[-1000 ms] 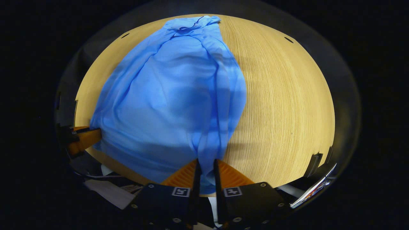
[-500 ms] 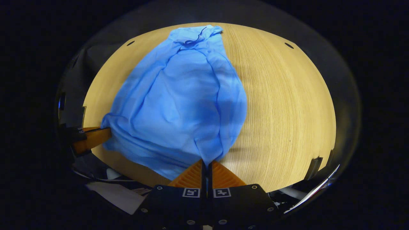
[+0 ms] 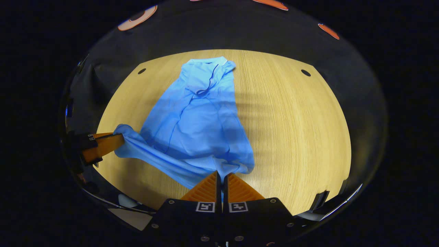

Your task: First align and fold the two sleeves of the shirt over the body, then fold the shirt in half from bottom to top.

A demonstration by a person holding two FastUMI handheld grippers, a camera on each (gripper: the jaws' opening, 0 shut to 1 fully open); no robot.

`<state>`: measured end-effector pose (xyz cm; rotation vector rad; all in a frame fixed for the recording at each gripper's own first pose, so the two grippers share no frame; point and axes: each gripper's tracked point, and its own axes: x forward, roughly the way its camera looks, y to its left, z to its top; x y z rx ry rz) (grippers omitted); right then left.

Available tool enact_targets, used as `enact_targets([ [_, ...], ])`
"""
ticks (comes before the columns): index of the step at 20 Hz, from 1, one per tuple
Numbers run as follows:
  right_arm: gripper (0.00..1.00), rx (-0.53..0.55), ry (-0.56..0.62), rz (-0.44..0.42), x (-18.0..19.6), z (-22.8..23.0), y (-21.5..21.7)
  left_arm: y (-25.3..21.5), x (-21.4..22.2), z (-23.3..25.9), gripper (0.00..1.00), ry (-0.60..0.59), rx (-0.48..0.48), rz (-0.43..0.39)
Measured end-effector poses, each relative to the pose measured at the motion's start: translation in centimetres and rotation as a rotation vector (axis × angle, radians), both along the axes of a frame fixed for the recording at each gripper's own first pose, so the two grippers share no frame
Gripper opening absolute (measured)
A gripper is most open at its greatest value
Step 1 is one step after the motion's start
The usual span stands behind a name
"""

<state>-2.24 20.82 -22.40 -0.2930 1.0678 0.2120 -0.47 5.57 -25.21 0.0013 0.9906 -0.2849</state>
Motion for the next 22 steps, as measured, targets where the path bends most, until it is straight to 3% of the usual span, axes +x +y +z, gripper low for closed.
enact_targets([
  [13,0.01,0.056,-0.182,-0.003,13.5,6.0,2.8,-1.6,14.1,6.2,0.04,-0.115,-0.082,0.048],
  [22,0.00,0.085,-0.222,0.020,22.7,6.5,5.6,-1.8,22.5,5.3,0.04,-0.127,-0.094,0.099],
])
